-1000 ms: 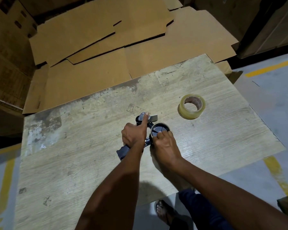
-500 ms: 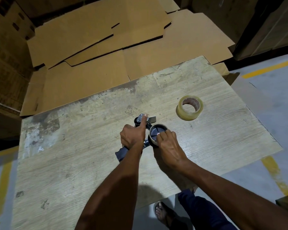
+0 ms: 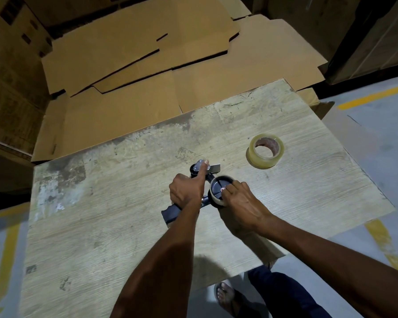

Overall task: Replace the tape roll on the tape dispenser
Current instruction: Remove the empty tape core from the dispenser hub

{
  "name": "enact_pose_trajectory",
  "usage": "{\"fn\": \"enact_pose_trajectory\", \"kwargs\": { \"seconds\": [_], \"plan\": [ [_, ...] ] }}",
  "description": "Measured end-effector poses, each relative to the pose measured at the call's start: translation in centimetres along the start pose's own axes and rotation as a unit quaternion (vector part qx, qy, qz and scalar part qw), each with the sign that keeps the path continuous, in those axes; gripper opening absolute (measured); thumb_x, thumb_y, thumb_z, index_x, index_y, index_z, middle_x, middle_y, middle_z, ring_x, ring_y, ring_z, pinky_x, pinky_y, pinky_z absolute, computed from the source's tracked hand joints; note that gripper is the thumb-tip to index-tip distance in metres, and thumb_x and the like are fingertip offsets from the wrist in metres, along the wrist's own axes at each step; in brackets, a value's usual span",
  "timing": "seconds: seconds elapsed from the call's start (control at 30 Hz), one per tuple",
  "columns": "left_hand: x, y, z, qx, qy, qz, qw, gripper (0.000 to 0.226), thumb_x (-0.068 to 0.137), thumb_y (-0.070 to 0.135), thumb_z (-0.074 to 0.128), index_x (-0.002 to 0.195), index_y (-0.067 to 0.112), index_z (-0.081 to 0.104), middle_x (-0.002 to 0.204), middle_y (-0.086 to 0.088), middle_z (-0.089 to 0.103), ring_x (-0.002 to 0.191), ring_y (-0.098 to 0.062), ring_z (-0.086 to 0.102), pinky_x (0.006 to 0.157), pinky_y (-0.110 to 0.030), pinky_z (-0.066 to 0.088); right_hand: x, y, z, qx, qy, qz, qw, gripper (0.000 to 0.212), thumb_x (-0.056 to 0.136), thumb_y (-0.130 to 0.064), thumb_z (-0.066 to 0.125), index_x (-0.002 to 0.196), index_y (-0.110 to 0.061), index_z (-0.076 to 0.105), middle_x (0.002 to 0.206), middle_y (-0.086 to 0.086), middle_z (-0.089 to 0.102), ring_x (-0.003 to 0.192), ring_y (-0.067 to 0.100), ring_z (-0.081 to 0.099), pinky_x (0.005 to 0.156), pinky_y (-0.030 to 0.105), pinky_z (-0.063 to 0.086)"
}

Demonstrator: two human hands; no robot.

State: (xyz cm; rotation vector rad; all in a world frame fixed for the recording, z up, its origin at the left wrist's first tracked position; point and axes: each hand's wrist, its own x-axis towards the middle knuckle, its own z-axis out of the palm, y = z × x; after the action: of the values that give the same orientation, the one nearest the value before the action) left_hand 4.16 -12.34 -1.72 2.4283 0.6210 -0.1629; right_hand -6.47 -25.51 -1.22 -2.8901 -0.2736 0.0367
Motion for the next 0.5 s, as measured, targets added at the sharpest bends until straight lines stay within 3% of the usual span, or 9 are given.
{"fn": "enact_pose_trajectory", "kwargs": {
  "seconds": [0.13,0.23,0.37,0.5],
  "plan": [
    [0.1,0.0,-0.1,0.005,-0.003,0.004,1.000,0.097,0.055,0.106,0.051,0.074,0.012,0.065,0.076,-0.005,0.067,0.075,-0.027,0.066,0.061,-0.034,0.050,0.3,1.0,-1.7,0.094,0.035,0.028,0.995,0.012,0.080,-0.005,0.074,0.084,-0.013,0.066,0.081,0.007,0.064,0.078,0.027,0.055,0.067,0.033,0.036],
    [0.0,-0.1,-0.2,0.002,-0.008,0.000,1.000,0.096,0.054,0.107,0.051,0.073,0.013,0.063,0.075,-0.005,0.066,0.075,-0.027,0.065,0.065,-0.036,0.055,2.2,2.5,-2.2,0.144,0.097,0.106,0.979,0.004,0.087,-0.008,0.074,0.090,-0.008,0.073,0.080,0.012,0.068,0.076,0.033,0.059,0.067,0.041,0.047],
    [-0.1,0.1,-0.4,0.002,-0.008,0.002,1.000,0.097,0.054,0.106,0.051,0.074,0.012,0.063,0.076,-0.005,0.066,0.075,-0.027,0.065,0.063,-0.036,0.053,4.4,2.9,-2.5,0.153,0.020,0.139,0.978,0.022,0.094,-0.020,0.070,0.111,-0.007,0.074,0.094,0.019,0.074,0.086,0.039,0.067,0.072,0.043,0.055],
    [0.0,0.1,-0.2,0.007,-0.004,0.000,1.000,0.101,0.052,0.109,0.047,0.076,0.013,0.065,0.079,-0.005,0.068,0.078,-0.028,0.066,0.066,-0.037,0.055,6.2,2.6,-3.6,0.070,-0.088,0.094,0.989,0.018,0.097,-0.018,0.063,0.105,-0.007,0.074,0.095,0.019,0.067,0.087,0.036,0.067,0.064,0.031,0.036]
  ]
}}
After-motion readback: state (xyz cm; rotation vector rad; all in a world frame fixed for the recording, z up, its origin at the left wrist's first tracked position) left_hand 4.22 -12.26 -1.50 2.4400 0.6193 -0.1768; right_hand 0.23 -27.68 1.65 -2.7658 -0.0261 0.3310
